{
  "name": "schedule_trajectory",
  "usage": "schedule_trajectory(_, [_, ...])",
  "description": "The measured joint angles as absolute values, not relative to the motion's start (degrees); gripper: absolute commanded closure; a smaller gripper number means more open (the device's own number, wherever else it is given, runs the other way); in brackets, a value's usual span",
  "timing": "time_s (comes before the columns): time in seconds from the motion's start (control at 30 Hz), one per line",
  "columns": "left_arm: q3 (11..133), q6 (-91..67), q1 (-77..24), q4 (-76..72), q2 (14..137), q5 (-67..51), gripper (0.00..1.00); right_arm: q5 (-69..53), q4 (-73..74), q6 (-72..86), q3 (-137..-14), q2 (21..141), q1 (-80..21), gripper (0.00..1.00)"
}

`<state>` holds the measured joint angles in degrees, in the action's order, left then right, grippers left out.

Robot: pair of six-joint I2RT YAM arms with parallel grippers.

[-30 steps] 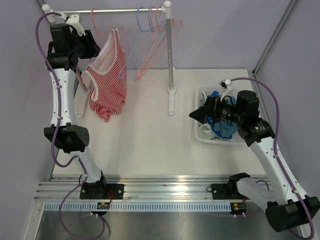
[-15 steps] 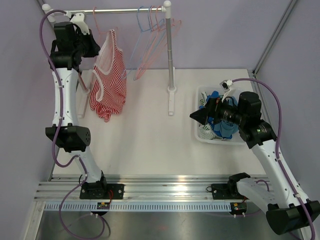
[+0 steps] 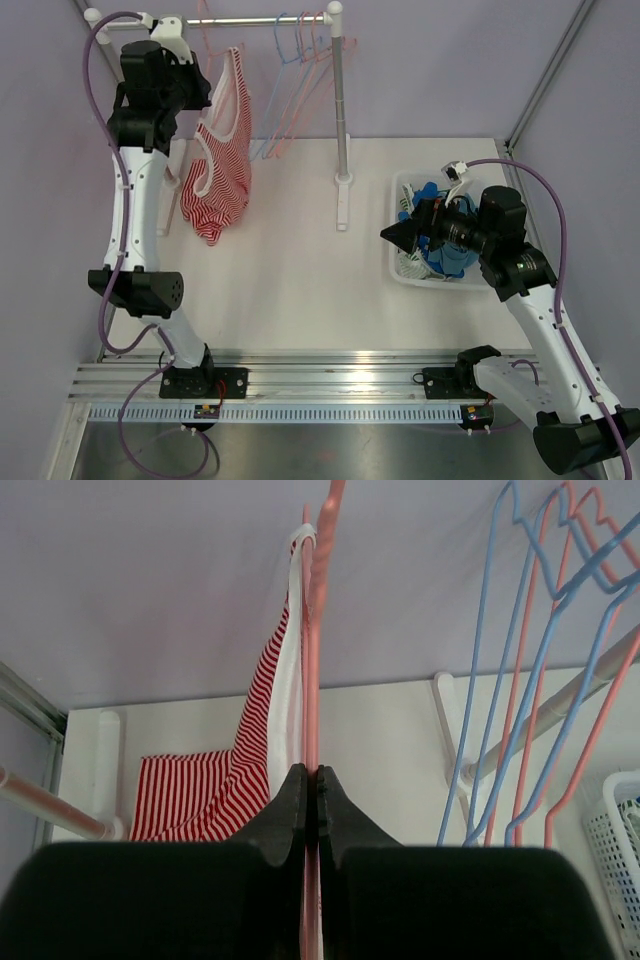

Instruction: Remove the tank top from the hanger

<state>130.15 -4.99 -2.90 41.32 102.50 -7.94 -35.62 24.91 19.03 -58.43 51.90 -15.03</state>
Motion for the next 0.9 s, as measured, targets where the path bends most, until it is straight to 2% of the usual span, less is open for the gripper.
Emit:
schedule_trajectory(0.37, [126.63, -7.90, -2.83, 40.75, 93.32, -7.07, 1.00, -35.62, 25.17, 17.96, -58.59, 51.90, -15.03, 0.01])
schedule_trajectory(0.7, [103.63, -13.37, -2.85, 41.12, 73.95, -7.49, 1.00, -36.91, 25.45, 16.69, -59.88, 51.88, -15.81, 0.01])
schedule_trajectory(0.9, [87.83, -14.17, -2.85, 41.80, 57.36, -8.19, 1.00, -38.41, 24.53, 17.04, -59.88, 52.42, -19.00, 0.02])
